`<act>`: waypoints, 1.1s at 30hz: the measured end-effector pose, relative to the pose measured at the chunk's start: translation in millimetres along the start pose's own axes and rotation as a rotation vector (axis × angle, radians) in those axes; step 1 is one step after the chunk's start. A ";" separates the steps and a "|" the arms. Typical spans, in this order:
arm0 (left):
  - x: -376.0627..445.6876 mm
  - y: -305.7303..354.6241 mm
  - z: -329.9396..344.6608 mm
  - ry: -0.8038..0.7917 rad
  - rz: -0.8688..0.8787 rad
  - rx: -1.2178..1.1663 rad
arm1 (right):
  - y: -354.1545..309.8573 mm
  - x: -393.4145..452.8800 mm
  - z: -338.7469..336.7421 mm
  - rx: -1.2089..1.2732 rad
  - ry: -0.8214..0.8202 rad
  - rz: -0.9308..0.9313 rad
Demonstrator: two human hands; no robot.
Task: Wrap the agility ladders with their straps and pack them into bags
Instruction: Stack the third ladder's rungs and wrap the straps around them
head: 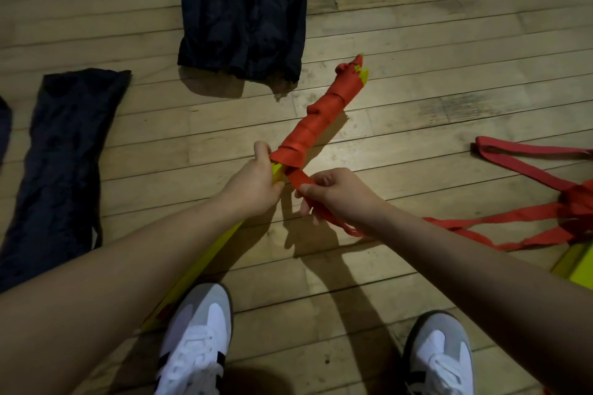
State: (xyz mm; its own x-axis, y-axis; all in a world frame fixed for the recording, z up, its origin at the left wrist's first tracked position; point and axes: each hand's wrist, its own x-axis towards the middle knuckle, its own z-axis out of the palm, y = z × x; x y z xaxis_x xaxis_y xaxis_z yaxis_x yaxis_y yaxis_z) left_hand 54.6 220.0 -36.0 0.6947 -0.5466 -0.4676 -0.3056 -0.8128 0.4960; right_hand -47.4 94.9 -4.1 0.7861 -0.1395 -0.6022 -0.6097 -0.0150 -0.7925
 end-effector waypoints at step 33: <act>-6.0 6.9 25.5 -0.020 -0.097 0.194 | 13.2 -11.8 -10.3 0.177 -0.018 0.063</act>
State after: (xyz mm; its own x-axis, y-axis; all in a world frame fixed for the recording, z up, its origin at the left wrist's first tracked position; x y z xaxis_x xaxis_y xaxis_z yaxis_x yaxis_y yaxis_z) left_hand 31.7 212.6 -48.5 0.7146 -0.4664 -0.5214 -0.3587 -0.8842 0.2992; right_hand -65.8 86.2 -6.4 0.7497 -0.1165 -0.6514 -0.6315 0.1681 -0.7569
